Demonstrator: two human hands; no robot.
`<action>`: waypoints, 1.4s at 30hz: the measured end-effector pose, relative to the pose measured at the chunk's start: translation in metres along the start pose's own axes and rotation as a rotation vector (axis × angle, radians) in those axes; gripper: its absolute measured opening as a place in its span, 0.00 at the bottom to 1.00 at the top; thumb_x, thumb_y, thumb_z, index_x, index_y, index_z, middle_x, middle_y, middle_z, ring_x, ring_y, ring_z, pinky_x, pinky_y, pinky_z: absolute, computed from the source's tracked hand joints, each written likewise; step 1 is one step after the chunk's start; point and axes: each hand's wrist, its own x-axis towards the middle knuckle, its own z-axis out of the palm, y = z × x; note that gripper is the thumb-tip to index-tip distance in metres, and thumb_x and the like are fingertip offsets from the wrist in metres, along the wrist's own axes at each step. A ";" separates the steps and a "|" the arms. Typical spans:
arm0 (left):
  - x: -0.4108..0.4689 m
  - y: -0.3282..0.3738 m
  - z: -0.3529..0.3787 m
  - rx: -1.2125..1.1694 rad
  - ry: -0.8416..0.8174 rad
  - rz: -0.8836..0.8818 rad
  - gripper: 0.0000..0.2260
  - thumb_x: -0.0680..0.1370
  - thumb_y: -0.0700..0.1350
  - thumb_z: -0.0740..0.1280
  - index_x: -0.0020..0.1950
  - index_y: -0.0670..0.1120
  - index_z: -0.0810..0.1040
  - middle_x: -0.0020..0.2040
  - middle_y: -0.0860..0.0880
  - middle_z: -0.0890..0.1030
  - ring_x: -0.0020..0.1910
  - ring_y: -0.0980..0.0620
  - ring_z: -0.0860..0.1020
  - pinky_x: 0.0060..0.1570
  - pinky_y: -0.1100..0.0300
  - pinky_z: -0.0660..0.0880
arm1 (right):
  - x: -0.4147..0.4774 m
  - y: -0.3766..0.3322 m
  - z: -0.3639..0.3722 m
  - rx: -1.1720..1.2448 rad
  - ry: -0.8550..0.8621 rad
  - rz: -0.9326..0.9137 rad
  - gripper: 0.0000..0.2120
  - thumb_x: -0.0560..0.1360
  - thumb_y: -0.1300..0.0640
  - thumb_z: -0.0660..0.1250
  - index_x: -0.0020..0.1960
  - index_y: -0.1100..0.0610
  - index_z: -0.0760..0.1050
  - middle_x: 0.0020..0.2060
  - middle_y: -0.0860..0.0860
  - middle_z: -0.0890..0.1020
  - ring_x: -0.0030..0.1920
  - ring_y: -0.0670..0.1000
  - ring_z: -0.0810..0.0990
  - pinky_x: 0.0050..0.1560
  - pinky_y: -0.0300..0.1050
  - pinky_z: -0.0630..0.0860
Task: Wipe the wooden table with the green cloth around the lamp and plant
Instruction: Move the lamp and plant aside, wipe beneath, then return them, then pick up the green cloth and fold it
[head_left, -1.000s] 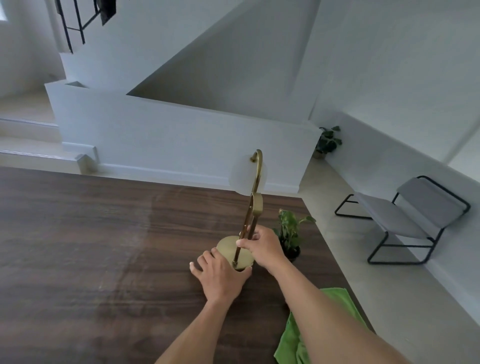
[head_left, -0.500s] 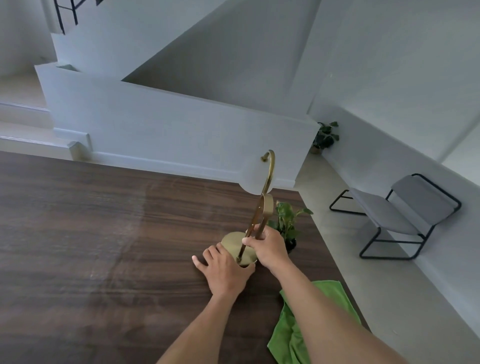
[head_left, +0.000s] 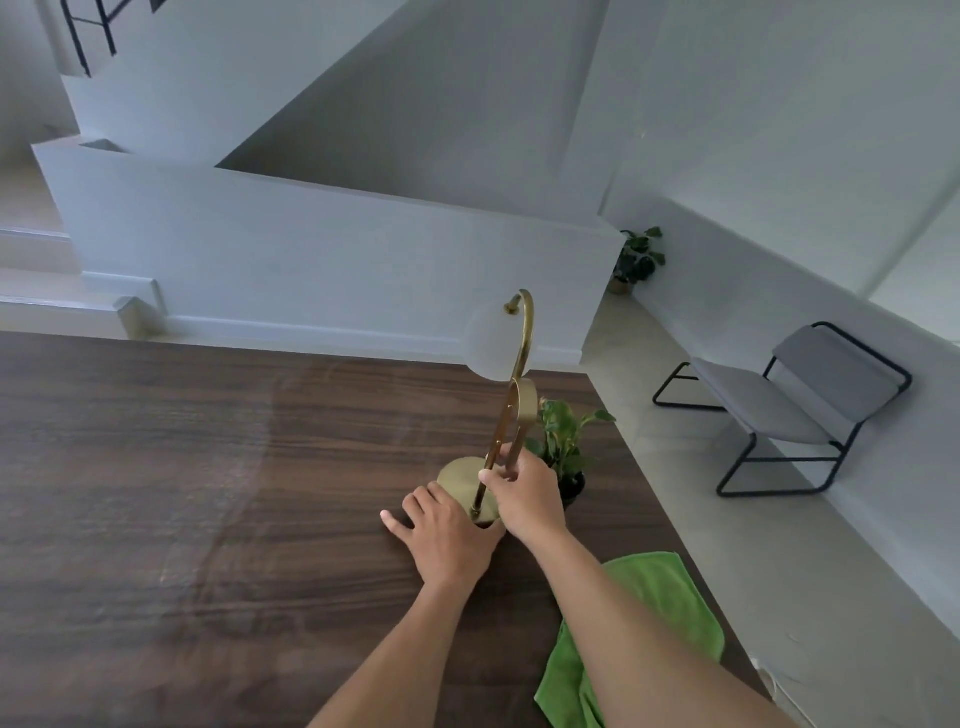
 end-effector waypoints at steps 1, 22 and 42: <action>0.000 0.000 -0.001 -0.001 -0.012 0.009 0.45 0.65 0.73 0.62 0.70 0.41 0.64 0.65 0.46 0.70 0.68 0.45 0.65 0.72 0.36 0.52 | -0.003 -0.001 0.000 -0.002 0.009 -0.007 0.11 0.76 0.53 0.69 0.58 0.52 0.76 0.47 0.45 0.81 0.48 0.47 0.80 0.50 0.45 0.77; -0.071 0.031 -0.010 -0.178 -0.128 0.703 0.03 0.76 0.45 0.61 0.48 0.50 0.73 0.46 0.54 0.78 0.45 0.52 0.76 0.48 0.58 0.70 | -0.071 0.121 -0.108 -0.312 0.076 0.086 0.10 0.81 0.52 0.58 0.46 0.50 0.76 0.31 0.45 0.76 0.29 0.45 0.73 0.28 0.41 0.64; -0.050 0.041 0.007 0.039 -0.467 0.741 0.22 0.75 0.50 0.62 0.70 0.57 0.70 0.57 0.51 0.71 0.58 0.49 0.73 0.61 0.51 0.70 | -0.028 0.190 -0.149 -0.335 0.092 0.288 0.18 0.80 0.55 0.60 0.68 0.57 0.72 0.63 0.55 0.76 0.62 0.56 0.75 0.60 0.49 0.73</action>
